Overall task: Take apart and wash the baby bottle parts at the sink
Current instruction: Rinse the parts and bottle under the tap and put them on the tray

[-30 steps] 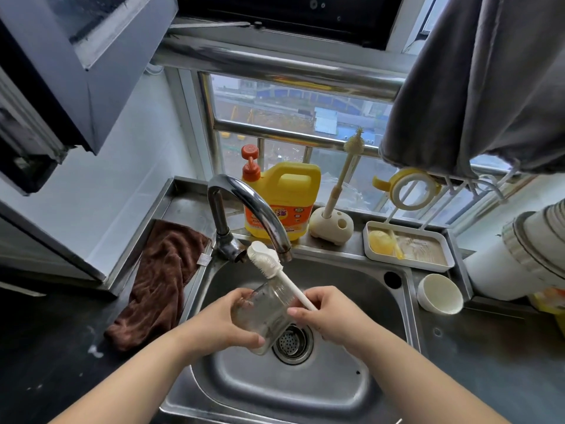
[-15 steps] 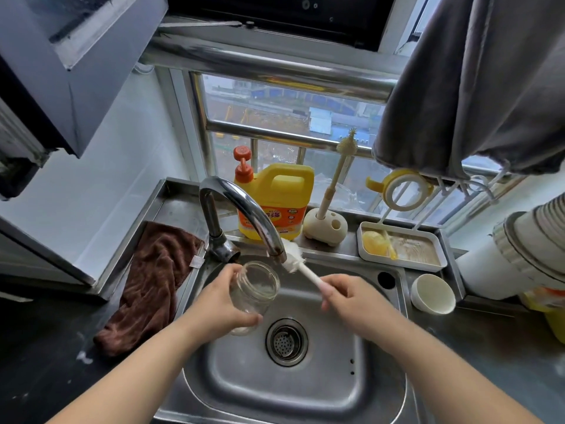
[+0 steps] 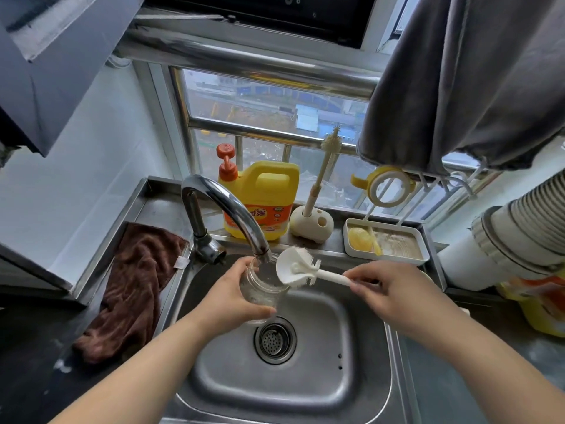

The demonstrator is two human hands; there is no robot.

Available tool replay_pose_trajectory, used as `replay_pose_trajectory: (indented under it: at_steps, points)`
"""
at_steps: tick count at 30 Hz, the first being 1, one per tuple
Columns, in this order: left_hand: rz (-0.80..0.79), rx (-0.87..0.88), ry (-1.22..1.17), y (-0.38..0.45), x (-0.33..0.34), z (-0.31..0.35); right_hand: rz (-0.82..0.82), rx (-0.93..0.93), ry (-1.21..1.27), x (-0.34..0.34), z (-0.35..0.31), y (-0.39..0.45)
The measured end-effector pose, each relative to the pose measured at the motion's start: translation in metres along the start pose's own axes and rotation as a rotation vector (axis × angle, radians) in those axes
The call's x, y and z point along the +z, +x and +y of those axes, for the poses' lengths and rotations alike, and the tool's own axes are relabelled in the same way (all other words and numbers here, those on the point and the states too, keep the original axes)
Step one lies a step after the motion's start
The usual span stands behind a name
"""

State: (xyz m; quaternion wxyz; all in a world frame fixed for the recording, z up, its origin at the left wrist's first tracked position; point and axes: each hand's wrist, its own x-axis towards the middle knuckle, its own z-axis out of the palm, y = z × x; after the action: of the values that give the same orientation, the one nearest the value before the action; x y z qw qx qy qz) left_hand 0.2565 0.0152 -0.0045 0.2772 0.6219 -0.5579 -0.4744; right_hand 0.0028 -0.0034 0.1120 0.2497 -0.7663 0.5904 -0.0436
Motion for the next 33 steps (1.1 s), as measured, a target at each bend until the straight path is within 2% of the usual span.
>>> replay_pose_trajectory:
  at_steps: [4, 7, 10, 15, 19, 25, 30, 33]
  points:
    - [-0.028, 0.038, 0.136, -0.001, 0.002, -0.001, -0.110, -0.107, -0.448, 0.003, -0.028, 0.022]
    - [-0.018, 0.063, 0.136, -0.005, -0.002, 0.002, -0.153, -0.209, -0.601, 0.015, -0.058, 0.041]
    - [0.052, 0.059, 0.071, -0.007, -0.012, 0.000, -0.125, -0.238, -0.577, 0.027, -0.075, 0.051]
    - [0.076, 0.067, 0.121, -0.010, -0.019, -0.014, -0.207, -0.214, -0.507, 0.042, -0.087, 0.057]
    - [0.107, 0.095, 0.146, -0.005, -0.027, -0.011, -0.125, -0.150, -0.414, 0.036, -0.074, 0.053]
    - [0.055, 0.113, 0.185, -0.004, -0.020, -0.006, -0.181, -0.238, -0.454, 0.043, -0.075, 0.047]
    - [0.105, 0.064, 0.100, 0.005, -0.024, -0.007, -0.015, -0.255, -0.506, 0.033, -0.069, 0.047]
    - [0.104, 0.056, 0.110, 0.007, -0.025, -0.008, -0.036, -0.288, -0.478, 0.039, -0.070, 0.049]
